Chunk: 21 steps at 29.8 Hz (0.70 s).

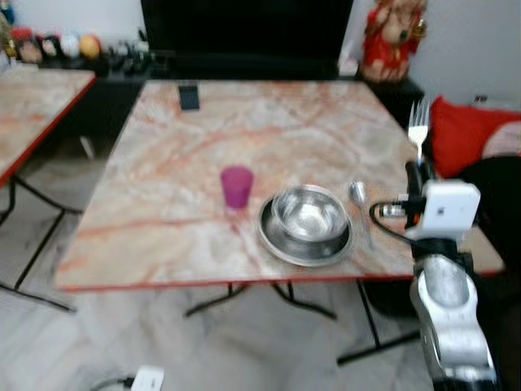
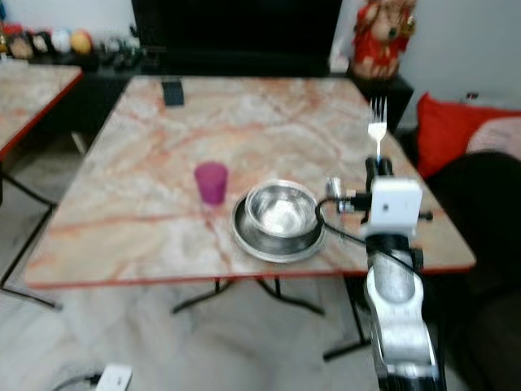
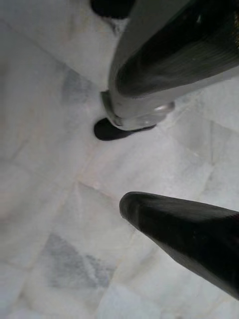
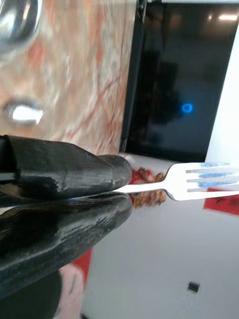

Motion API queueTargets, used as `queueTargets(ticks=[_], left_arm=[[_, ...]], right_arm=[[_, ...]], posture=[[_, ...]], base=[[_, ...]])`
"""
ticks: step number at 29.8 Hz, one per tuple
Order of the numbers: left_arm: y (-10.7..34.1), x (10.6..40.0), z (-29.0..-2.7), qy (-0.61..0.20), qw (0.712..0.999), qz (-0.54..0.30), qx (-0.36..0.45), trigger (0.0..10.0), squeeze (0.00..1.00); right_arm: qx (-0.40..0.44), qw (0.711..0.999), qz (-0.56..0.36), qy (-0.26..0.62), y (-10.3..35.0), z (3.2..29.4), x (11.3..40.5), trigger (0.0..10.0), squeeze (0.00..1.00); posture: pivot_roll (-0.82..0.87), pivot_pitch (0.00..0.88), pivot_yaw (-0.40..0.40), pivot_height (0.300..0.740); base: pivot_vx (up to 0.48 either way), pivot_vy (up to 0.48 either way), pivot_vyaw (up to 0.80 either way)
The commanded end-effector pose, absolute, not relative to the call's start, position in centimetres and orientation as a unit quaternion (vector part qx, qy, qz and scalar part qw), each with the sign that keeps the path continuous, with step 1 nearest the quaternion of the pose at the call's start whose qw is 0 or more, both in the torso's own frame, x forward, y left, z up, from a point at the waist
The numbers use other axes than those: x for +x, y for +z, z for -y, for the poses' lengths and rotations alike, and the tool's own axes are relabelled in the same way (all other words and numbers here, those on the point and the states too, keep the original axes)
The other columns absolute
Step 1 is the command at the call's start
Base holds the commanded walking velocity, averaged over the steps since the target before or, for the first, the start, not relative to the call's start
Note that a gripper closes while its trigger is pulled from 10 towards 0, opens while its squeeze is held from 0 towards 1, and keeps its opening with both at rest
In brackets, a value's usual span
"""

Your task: Setting the table

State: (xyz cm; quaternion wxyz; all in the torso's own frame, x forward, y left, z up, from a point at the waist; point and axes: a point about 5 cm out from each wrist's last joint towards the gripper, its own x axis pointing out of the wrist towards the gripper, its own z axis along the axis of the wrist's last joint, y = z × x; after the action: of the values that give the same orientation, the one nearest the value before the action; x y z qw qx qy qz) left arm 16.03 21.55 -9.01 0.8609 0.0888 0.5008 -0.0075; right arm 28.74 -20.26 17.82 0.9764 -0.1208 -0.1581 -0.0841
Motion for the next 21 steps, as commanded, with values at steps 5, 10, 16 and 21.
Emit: queueTargets(ticks=[5,10,16,21], left_arm=[[-9.37,15.35,-21.17,-0.008,0.856,-0.511,0.079,10.0,0.0],[-9.42,15.23,-21.12,-0.009,0.855,-0.513,0.073,10.0,0.0],[-9.45,15.16,-21.2,-0.008,0.853,-0.516,0.078,10.0,0.0],[-9.41,15.24,-21.27,-0.003,0.853,-0.516,0.078,10.0,0.0]], right_arm=[[-0.118,0.976,0.159,-0.092,17.92,20.6,28.59,10.0,0.0],[-0.118,0.976,0.158,-0.089,17.91,20.58,28.63,10.0,0.0],[-0.12,0.976,0.158,-0.086,17.89,20.49,28.59,10.0,0.0],[-0.126,0.976,0.16,-0.081,17.94,20.37,28.61,10.0,0.0]], posture=[[0.0,0.0,-0.01,0.74],[0.0,0.0,-0.01,0.74],[0.0,0.0,-0.008,0.74],[0.0,0.0,-0.007,0.74]], base=[[0.0,0.0,0.0],[0.0,0.0,0.0],[0.0,0.0,0.0],[0.0,0.0,0.44]])
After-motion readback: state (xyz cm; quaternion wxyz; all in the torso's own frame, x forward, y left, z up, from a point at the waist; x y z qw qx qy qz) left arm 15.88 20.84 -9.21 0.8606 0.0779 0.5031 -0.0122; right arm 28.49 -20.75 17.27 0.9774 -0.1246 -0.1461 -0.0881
